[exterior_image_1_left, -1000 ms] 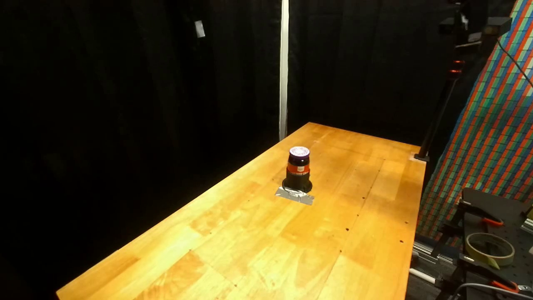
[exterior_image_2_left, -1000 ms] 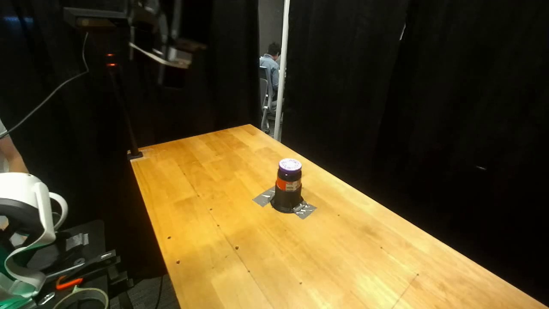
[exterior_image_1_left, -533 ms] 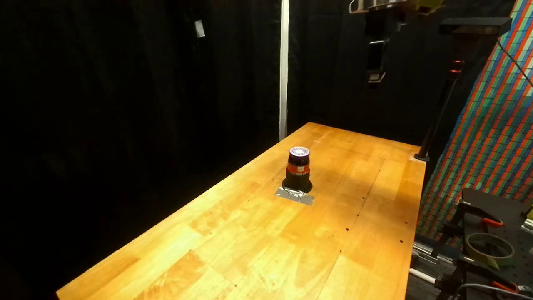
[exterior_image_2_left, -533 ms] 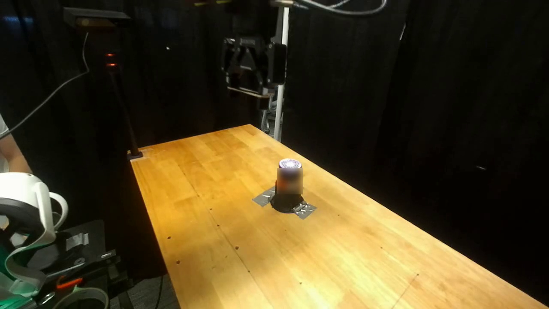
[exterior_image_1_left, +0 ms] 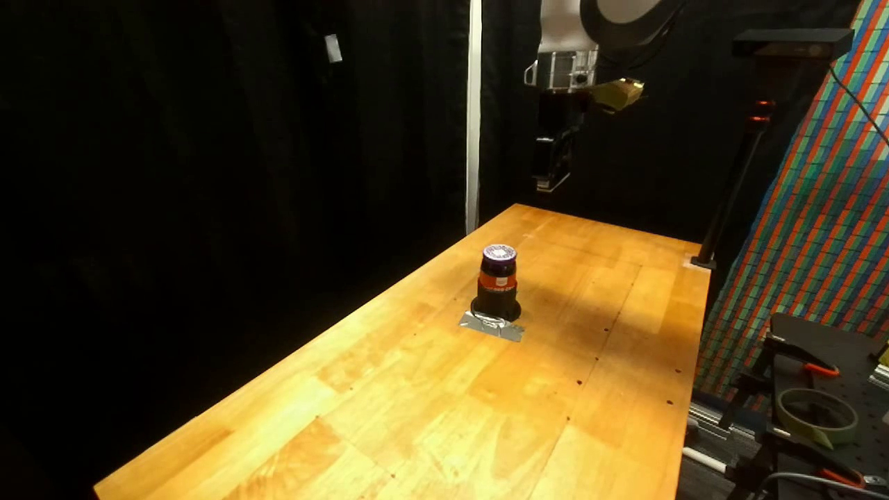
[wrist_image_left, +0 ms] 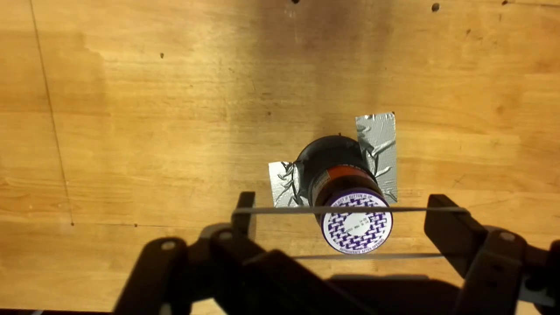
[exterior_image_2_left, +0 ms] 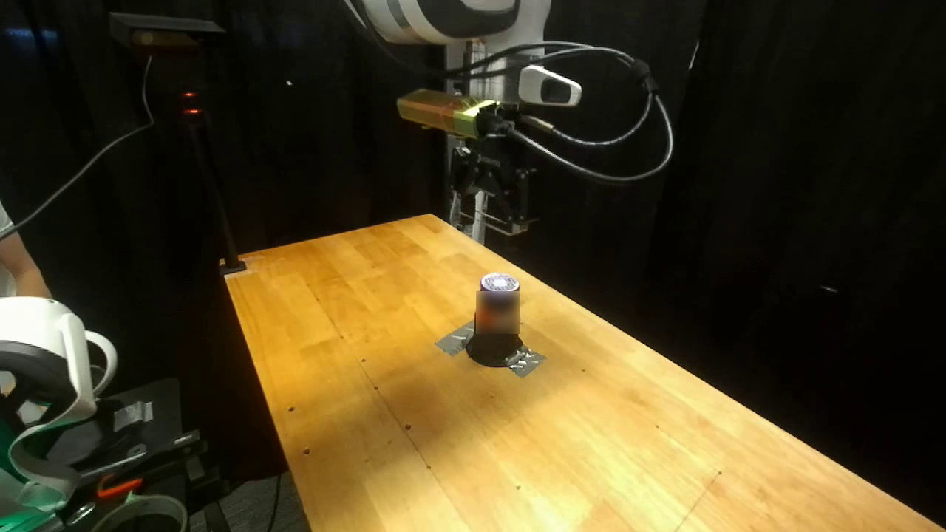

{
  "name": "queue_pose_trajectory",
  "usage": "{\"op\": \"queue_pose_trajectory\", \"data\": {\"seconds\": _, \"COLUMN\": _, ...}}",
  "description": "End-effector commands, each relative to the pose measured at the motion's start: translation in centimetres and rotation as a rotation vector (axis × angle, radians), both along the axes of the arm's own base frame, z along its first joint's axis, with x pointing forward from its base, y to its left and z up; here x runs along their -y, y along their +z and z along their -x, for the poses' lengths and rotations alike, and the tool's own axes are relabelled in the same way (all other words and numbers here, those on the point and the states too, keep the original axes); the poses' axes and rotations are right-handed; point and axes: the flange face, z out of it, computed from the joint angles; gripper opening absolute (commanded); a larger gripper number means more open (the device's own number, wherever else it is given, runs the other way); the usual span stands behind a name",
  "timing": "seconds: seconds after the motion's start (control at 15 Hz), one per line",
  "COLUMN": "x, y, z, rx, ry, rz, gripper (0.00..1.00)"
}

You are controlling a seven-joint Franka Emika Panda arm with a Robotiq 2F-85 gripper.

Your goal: Put the rubber band on the cup

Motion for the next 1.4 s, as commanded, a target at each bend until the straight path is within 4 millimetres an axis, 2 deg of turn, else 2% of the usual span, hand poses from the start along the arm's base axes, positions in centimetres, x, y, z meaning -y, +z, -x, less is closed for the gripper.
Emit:
{"op": "queue_pose_trajectory", "data": {"seconds": 0.0, "x": -1.2, "y": -1.9, "z": -2.7, "rx": 0.067, "ry": 0.006, "rz": -0.047, "gripper": 1.00}}
{"op": "queue_pose_trajectory", "data": {"seconds": 0.33, "x": -2.8, "y": -4.8, "z": -4.6, "rx": 0.151, "ry": 0.005, "rz": -0.104, "gripper": 1.00}}
{"op": "queue_pose_trajectory", "data": {"seconds": 0.73, "x": -4.3, "y": -8.1, "z": -5.6, "rx": 0.205, "ry": 0.031, "rz": -0.113, "gripper": 1.00}}
{"op": "queue_pose_trajectory", "data": {"seconds": 1.33, "x": -4.5, "y": -12.0, "z": -6.5, "rx": 0.192, "ry": 0.037, "rz": -0.109, "gripper": 1.00}}
